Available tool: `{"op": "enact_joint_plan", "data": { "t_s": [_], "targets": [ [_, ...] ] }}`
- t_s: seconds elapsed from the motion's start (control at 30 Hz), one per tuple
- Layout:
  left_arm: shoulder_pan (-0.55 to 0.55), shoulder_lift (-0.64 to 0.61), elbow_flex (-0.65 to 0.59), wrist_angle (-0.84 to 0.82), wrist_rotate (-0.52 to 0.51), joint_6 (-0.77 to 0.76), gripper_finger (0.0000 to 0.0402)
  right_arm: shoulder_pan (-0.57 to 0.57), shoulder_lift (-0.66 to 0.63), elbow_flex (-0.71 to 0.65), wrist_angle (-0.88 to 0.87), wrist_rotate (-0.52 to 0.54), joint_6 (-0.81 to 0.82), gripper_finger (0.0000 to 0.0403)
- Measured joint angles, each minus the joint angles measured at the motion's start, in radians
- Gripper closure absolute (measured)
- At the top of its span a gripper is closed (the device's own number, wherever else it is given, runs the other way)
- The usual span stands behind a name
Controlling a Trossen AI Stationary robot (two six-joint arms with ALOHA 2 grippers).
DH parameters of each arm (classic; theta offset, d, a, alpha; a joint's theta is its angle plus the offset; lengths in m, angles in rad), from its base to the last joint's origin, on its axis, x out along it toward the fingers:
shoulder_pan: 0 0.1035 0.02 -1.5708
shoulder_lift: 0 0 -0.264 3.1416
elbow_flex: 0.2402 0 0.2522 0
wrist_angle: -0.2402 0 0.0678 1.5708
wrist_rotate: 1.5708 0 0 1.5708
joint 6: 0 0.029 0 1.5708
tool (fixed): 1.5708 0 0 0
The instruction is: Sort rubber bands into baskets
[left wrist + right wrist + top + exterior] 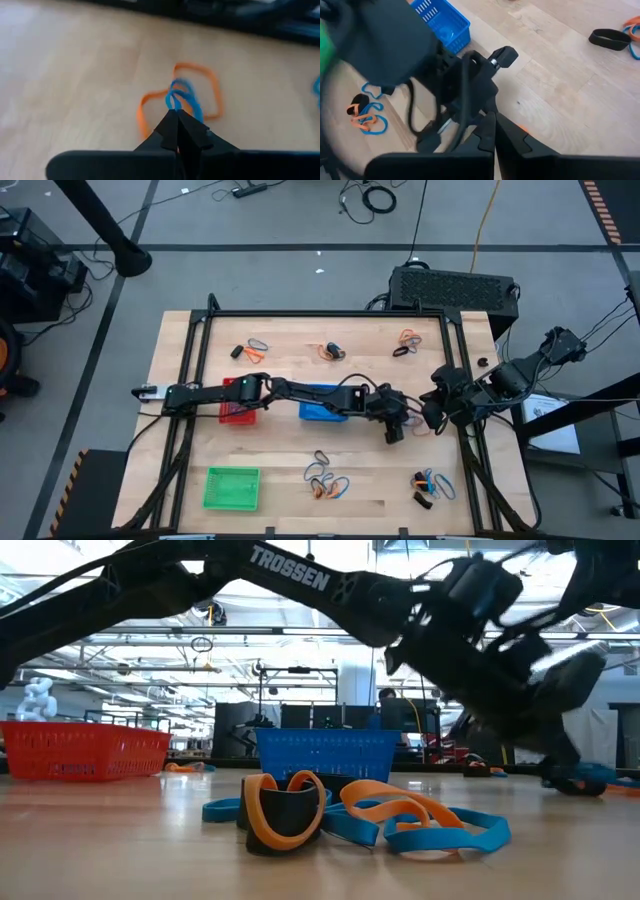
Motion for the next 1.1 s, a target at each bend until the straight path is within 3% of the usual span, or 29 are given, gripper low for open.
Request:
{"op": "enact_joint_plan", "data": {
  "t_s": [0.4, 0.67, 0.83, 1.1],
  "targets": [
    [0.002, -0.002, 0.023, -0.006, 0.033, -0.006, 0.0400, 0.000, 0.000, 0.000, 0.000, 0.000, -0.017, 0.0403],
    [0.018, -0.038, 0.025, 0.063, 0.133, -0.027, 0.0401, 0.000, -0.001, 0.000, 0.003, 0.002, -0.042, 0.0403],
    [0.041, -0.051, 0.023, 0.004, 0.137, -0.022, 0.0401, 0.000, 0.000, -0.001, -0.005, 0.003, -0.043, 0.0403],
    [0.074, -0.061, 0.022, -0.230, 0.141, -0.022, 0.0401, 0.000, 0.000, -0.001, -0.012, 0.030, -0.047, 0.0403]
  ]
}}
